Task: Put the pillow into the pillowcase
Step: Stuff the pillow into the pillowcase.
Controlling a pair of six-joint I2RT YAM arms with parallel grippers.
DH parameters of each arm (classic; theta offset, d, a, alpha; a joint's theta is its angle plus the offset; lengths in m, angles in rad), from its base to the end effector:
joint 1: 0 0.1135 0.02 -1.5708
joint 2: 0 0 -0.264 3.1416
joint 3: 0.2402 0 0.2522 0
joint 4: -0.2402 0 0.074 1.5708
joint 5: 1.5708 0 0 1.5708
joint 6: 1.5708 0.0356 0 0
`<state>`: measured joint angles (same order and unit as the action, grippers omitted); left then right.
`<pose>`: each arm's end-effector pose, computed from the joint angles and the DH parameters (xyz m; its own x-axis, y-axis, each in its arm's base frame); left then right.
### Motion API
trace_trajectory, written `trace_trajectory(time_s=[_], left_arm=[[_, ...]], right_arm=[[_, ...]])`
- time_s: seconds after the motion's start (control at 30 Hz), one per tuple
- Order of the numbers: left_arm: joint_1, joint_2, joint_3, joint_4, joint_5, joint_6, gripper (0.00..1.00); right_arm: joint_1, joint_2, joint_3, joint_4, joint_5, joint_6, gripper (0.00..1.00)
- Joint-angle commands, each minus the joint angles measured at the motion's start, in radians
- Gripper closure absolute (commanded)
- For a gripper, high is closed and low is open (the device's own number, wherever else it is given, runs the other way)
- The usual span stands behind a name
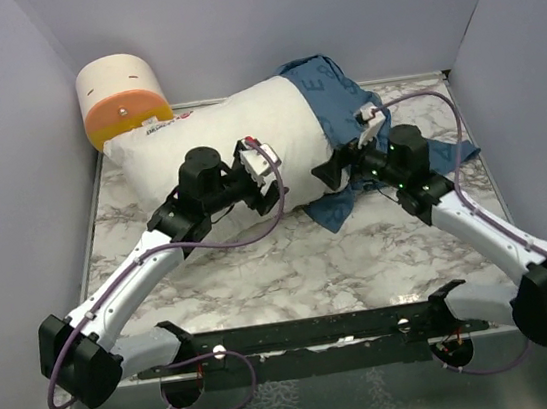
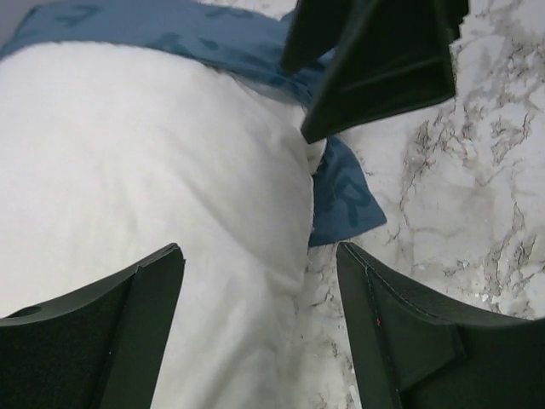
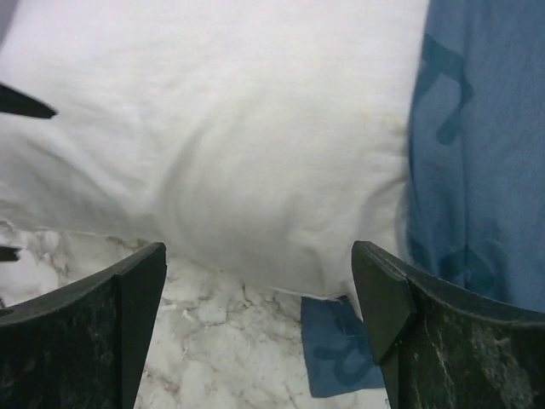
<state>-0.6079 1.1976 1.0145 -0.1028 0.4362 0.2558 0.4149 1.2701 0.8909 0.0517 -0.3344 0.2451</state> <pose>0.2192 -0.1708 0.3438 -0.0088 0.2855 -0.9583 0.8813 0.4550 0.1275 0.2639 0.1290 0.2961 -0.4470 0.0536 -0.8929 -0.5738 0.7486 0.3322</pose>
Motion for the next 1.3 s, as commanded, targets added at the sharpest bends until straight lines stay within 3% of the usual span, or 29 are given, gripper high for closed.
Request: trace_trajectory(time_s=[0.0, 0.13, 0.3, 0.57, 0.77, 0.83, 0.93, 0.97, 1.17, 1.27], left_arm=[[-0.107, -0.049, -0.010, 0.049, -0.118, 0.100, 0.25], [-0.254, -0.038, -0.052, 0.044, -0.215, 0.258, 0.26], [-0.364, 0.040, -0.104, 0.056, -0.356, 0.530, 0.23], [-0.371, 0.354, -0.019, 0.158, -0.751, 0.707, 0.13], [-0.351, 0.508, 0.002, 0.314, -0.904, 0.727, 0.13], [-0.333, 0.557, 0.031, 0.308, -0.901, 0.695, 0.24], [-0.300, 0.595, 0.081, 0.285, -0.884, 0.637, 0.77], [-0.290, 0.605, 0.098, 0.274, -0.877, 0.616, 0.85], [-0.241, 0.608, 0.170, 0.172, -0.749, 0.517, 0.98], [-0.218, 0.590, 0.176, 0.150, -0.698, 0.478, 1.00]], right_arm=[[0.000, -0.210, -0.155, 0.126, -0.041, 0.077, 0.10], [-0.004, -0.322, -0.305, 0.161, -0.011, 0.179, 0.10], [-0.011, -0.425, -0.481, 0.237, 0.112, 0.330, 0.11], [-0.063, -0.415, -0.633, 0.304, 0.246, 0.544, 0.13], [-0.082, -0.348, -0.698, 0.365, 0.317, 0.680, 0.14], [-0.083, -0.298, -0.704, 0.425, 0.332, 0.694, 0.14], [-0.082, -0.167, -0.688, 0.529, 0.352, 0.717, 0.14], [-0.082, -0.116, -0.678, 0.574, 0.355, 0.726, 0.14], [-0.082, 0.219, -0.583, 0.771, 0.349, 0.789, 0.15], [-0.082, 0.341, -0.557, 0.858, 0.338, 0.802, 0.16]])
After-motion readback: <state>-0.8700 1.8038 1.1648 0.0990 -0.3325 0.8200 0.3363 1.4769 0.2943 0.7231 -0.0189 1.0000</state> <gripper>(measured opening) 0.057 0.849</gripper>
